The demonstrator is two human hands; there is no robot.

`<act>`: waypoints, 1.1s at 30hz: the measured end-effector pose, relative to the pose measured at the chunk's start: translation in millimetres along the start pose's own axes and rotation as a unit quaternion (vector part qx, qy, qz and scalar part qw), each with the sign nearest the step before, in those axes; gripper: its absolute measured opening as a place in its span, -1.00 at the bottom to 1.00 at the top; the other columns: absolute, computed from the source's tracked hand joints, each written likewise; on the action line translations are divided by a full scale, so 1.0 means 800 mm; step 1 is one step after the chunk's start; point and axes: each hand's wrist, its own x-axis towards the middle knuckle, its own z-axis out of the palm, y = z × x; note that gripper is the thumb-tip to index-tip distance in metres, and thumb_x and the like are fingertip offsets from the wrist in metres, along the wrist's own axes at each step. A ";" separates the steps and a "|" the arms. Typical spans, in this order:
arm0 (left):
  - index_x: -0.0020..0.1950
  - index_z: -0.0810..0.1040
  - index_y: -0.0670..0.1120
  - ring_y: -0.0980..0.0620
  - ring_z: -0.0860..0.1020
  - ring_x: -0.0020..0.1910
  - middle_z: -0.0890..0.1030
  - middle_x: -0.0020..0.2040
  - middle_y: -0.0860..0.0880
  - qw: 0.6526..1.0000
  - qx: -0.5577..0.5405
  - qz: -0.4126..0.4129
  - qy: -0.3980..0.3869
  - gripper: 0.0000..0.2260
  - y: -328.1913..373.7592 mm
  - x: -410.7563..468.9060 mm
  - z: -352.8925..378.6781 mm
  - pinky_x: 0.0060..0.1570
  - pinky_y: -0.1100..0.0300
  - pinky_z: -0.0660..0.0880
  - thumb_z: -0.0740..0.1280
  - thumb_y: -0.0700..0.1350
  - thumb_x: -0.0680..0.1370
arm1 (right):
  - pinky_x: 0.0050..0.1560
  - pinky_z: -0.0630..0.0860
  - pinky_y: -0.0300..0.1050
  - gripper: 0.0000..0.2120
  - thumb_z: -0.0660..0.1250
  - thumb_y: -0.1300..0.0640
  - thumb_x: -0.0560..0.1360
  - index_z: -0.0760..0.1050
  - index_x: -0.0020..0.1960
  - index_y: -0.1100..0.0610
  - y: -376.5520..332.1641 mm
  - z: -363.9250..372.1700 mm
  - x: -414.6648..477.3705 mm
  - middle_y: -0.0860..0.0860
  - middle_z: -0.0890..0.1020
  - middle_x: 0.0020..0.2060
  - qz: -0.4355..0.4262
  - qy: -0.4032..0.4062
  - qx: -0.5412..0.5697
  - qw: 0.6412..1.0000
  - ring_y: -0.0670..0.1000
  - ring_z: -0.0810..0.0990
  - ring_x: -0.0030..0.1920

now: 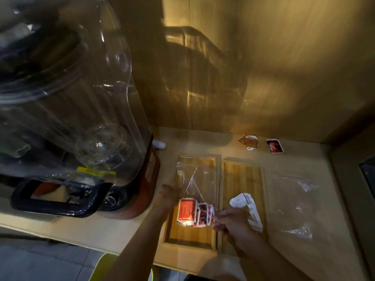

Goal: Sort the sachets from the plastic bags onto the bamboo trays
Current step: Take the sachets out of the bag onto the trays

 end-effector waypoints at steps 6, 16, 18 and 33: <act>-0.02 0.59 -0.12 0.03 0.59 -0.13 0.67 -0.04 -0.11 0.970 0.214 -0.004 -0.112 -0.80 -0.041 -0.039 -0.007 -0.12 0.19 0.51 0.46 -0.09 0.40 | -0.49 0.38 -0.23 -0.96 0.34 0.35 0.44 0.50 -0.13 0.34 0.002 0.001 -0.002 0.19 0.60 -0.38 0.014 0.006 0.000 1.000 0.02 0.54 -0.45; 0.08 0.59 -0.10 -0.11 0.61 0.04 0.65 0.05 -0.11 0.963 0.256 0.022 0.081 -0.71 -0.080 -0.038 0.023 -0.02 0.10 0.52 0.35 0.04 0.45 | -0.34 0.45 -0.09 -0.97 0.34 0.36 0.43 0.54 -0.19 0.30 -0.004 0.000 0.003 0.21 0.63 -0.35 0.006 0.010 -0.009 1.000 0.10 0.59 -0.37; -0.04 0.60 -0.11 -0.11 0.60 0.00 0.64 -0.01 -0.11 0.970 0.222 0.049 0.082 -0.82 -0.071 -0.046 0.017 -0.07 0.12 0.50 0.35 -0.04 0.46 | -0.33 0.46 -0.08 -0.98 0.36 0.36 0.41 0.56 -0.19 0.30 -0.009 -0.003 0.002 0.24 0.67 -0.29 0.001 0.006 -0.002 1.000 0.11 0.60 -0.35; 0.04 0.57 -0.16 -0.07 0.59 -0.15 0.65 -0.11 -0.16 0.977 -0.143 -0.145 -0.059 -0.72 -0.040 -0.082 -0.004 -0.26 0.17 0.49 0.29 0.03 0.53 | -0.50 0.35 -0.21 -0.89 0.33 0.31 0.42 0.57 -0.27 0.25 -0.030 -0.016 -0.030 0.12 0.59 -0.47 0.035 -0.133 -0.032 0.990 0.02 0.52 -0.47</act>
